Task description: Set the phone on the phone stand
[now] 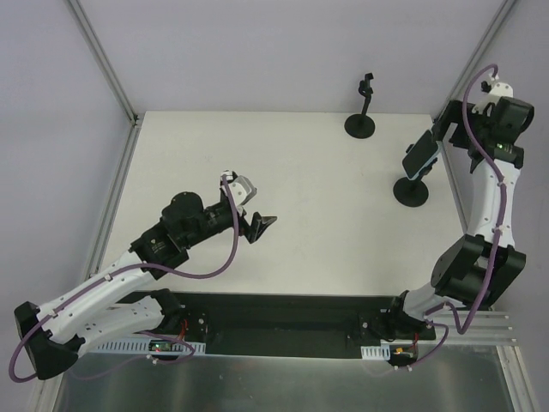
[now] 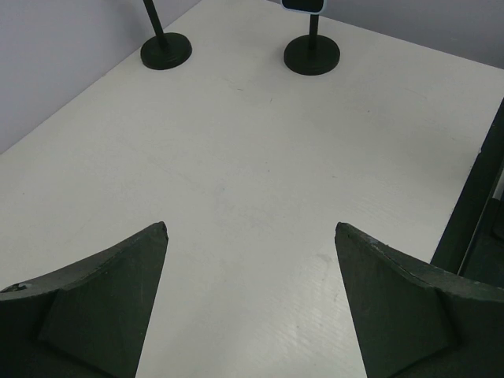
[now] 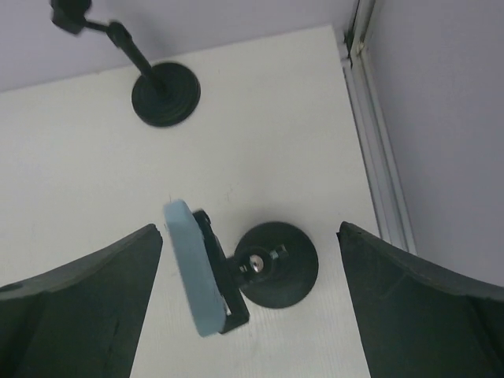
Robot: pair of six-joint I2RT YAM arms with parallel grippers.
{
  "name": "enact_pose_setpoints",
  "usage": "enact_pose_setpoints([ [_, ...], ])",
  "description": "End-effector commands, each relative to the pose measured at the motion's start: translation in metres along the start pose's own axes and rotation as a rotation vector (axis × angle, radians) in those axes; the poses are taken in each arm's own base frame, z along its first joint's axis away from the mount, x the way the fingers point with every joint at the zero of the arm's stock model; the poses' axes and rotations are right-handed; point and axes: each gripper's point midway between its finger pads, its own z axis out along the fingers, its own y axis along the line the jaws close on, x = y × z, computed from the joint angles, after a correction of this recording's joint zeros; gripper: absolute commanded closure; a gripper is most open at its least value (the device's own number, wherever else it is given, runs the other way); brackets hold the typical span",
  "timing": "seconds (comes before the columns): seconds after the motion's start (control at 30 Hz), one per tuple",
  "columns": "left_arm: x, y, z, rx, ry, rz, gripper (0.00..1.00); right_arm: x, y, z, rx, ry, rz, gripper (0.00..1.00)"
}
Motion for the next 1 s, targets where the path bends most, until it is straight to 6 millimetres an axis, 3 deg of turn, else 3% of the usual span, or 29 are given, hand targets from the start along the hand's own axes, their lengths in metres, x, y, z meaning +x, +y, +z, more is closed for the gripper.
enact_pose_setpoints([
  [0.0,-0.006,0.003,0.003,-0.018,-0.018,0.029,0.14,-0.082,0.043,-0.030,0.075,-0.190,-0.045,0.04],
  [0.03,-0.005,0.003,0.004,-0.019,-0.014,0.029,0.14,-0.083,0.046,-0.020,0.107,-0.182,-0.050,0.04],
  [0.07,-0.004,0.004,0.005,-0.021,-0.007,0.033,0.14,-0.086,0.073,-0.013,0.074,-0.181,-0.078,0.04],
  [0.1,-0.003,0.005,0.006,-0.023,-0.003,0.035,0.14,-0.103,0.087,-0.014,0.065,-0.217,-0.093,0.04],
  [0.13,-0.003,0.006,0.007,-0.026,-0.001,0.038,0.14,-0.099,0.090,0.005,0.107,-0.198,-0.097,0.04],
  [0.17,-0.001,0.006,0.009,-0.028,0.006,0.041,0.14,-0.101,0.115,0.013,0.073,-0.198,-0.099,0.04],
  [0.23,0.000,0.009,0.010,-0.035,0.013,0.044,0.14,-0.110,0.132,0.039,0.075,-0.202,-0.061,0.04],
  [0.27,0.001,0.010,0.012,-0.037,0.018,0.042,0.14,-0.109,0.150,0.048,0.048,-0.195,0.005,0.04],
  [0.4,0.004,0.015,0.013,-0.051,0.029,0.040,0.14,-0.108,0.187,0.098,-0.067,-0.176,0.219,0.04],
  [0.43,0.005,0.016,0.014,-0.053,0.032,0.038,0.14,-0.100,0.192,0.117,-0.077,-0.161,0.241,0.04],
  [0.5,0.006,0.017,0.014,-0.058,0.036,0.042,0.14,-0.103,0.199,0.135,-0.104,-0.187,0.250,0.04],
  [0.53,0.005,0.018,0.014,-0.063,0.035,0.042,0.14,-0.090,0.195,0.155,-0.089,-0.163,0.253,0.04],
  [0.57,0.005,0.018,0.013,-0.063,0.033,0.042,0.14,-0.098,0.196,0.158,-0.090,-0.185,0.257,0.04],
  [0.73,0.007,0.018,0.014,-0.061,0.039,0.038,0.14,-0.076,0.192,0.205,-0.062,-0.175,0.267,0.04],
  [0.97,0.009,0.018,0.016,-0.059,0.045,0.039,0.14,-0.067,0.184,0.235,-0.012,-0.212,0.334,0.04],
])
